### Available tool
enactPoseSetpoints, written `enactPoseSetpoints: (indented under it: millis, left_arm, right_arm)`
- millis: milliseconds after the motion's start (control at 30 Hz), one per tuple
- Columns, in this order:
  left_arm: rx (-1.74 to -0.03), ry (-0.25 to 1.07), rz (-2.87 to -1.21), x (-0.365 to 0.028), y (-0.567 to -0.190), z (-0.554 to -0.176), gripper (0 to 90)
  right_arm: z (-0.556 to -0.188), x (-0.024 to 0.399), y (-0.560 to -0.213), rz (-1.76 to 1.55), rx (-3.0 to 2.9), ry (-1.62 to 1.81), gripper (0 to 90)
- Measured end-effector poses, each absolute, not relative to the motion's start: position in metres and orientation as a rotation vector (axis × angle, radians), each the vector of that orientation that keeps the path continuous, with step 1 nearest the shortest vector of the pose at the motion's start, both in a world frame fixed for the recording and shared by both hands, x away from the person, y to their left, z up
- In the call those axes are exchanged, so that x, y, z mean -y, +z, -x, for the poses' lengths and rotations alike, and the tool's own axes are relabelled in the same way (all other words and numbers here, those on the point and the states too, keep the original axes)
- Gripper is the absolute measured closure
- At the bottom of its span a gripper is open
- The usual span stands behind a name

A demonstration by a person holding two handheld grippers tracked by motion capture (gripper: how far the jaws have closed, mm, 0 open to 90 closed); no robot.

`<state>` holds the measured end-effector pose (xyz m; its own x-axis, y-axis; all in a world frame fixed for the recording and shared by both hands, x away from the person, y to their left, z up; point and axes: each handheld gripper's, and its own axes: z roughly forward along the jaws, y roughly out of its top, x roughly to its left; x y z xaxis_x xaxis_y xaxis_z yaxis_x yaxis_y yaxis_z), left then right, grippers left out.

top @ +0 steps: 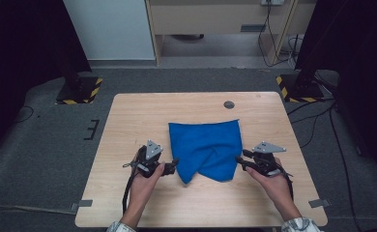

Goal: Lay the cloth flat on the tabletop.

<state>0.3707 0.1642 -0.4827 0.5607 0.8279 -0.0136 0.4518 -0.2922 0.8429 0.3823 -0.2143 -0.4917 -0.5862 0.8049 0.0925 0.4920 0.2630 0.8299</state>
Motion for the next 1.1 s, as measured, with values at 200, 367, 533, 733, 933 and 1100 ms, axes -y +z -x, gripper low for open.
enactPoseSetpoints:
  millis: [200,367,533,733,933,1100]
  left_arm:
    - [-1.055,0.519,-1.918,-0.164,-0.494,-0.37,13.0]
    - [-1.07,0.508,-1.916,-0.165,-0.499,-0.364,15.4]
    - [-1.072,0.518,-1.918,-0.166,-0.505,-0.356,15.5]
    - [-1.052,0.471,-1.882,-0.168,-0.506,-0.345,15.8]
    - [-1.025,0.464,-1.883,-0.165,-0.502,-0.336,16.4]
    - [-1.0,0.481,-1.903,-0.152,-0.5,-0.33,15.9]
  right_arm:
    - [-0.377,0.213,-0.5,-1.178,-2.212,1.241,56.0]
    - [-0.37,0.209,-0.5,-1.158,-2.222,1.265,59.7]
    - [-0.359,0.203,-0.504,-1.107,-2.269,1.265,65.0]
    - [-0.349,0.198,-0.507,-1.067,-2.28,1.258,65.6]
    - [-0.343,0.191,-0.513,-1.042,-2.328,1.274,62.6]
    - [-0.339,0.183,-0.521,-1.011,-2.38,1.221,56.0]
